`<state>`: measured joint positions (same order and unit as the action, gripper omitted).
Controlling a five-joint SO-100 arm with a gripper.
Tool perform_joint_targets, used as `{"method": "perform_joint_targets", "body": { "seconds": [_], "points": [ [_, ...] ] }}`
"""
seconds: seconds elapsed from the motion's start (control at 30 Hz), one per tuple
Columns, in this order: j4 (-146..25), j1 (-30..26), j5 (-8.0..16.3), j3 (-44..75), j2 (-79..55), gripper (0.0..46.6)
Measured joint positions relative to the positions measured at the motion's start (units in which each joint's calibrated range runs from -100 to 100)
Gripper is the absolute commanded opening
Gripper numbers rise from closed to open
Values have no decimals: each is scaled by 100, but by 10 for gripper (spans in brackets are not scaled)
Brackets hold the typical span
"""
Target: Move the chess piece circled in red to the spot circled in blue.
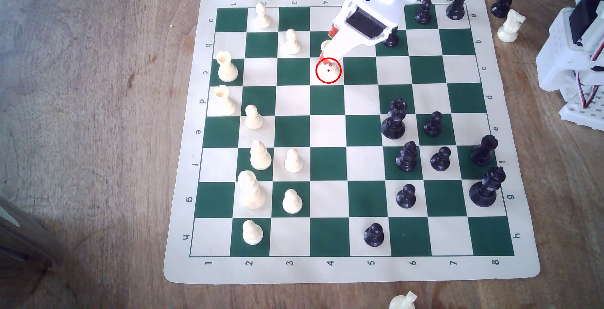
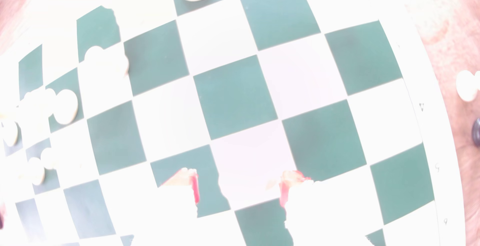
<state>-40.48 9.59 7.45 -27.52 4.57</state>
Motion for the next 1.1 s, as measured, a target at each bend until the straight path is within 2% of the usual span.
{"method": "perform_joint_targets", "body": {
  "seconds": [0.77, 0.83, 0.87, 0.93, 1.1],
  "points": [
    [143, 7, 132, 0, -168, 159],
    [151, -7, 142, 0, -168, 142],
    [151, -22, 142, 0, -168, 85],
    [151, -52, 142, 0, -168, 15],
    [151, -88, 122, 136, -168, 4]
  ]
}}
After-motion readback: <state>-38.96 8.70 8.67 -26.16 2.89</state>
